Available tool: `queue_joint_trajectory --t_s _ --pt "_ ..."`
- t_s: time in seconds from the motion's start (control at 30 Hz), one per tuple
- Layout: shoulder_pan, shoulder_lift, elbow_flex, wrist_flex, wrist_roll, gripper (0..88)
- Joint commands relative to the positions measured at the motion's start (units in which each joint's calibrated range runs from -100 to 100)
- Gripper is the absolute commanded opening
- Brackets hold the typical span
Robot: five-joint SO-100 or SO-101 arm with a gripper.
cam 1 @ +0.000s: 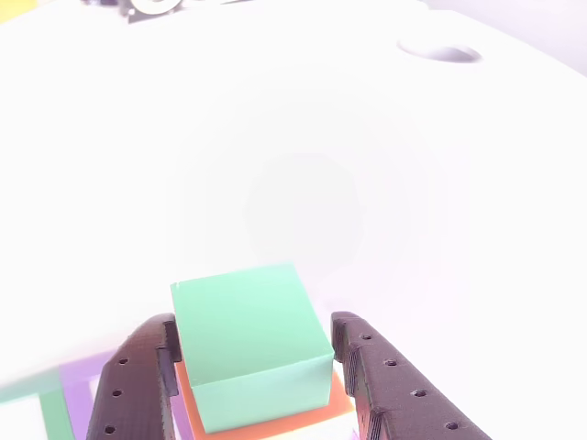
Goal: Tower of hanoi
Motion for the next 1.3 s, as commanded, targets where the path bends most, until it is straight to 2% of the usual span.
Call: queue_joint_trajectory --t_s 0.0,0.37,0.5,0.6,0.77,0.93,1.07,1.17,1.27 --pt "-0.82 -0.63 -1.79 -1.62 0.20 11.6" --pt "-1.39 -2.48 -1.24 0.08 0.20 8.1" --pt "-2.16 -9.02 0.12 6.48 0.20 7.7" --pt "-3.02 -18.15 0.85 16.20 0.20 7.6" --pt "-4.17 -36.88 -3.06 42.84 0.20 7.5" --pt "-4.56 -50.45 -20.24 82.84 0.20 6.8" --pt "-6.19 -51.01 -44.33 113.04 0.20 6.6" --pt "-9.35 -48.91 -60.61 128.67 0.20 6.6" --pt "-13.47 -47.14 -73.06 139.35 0.20 6.4"
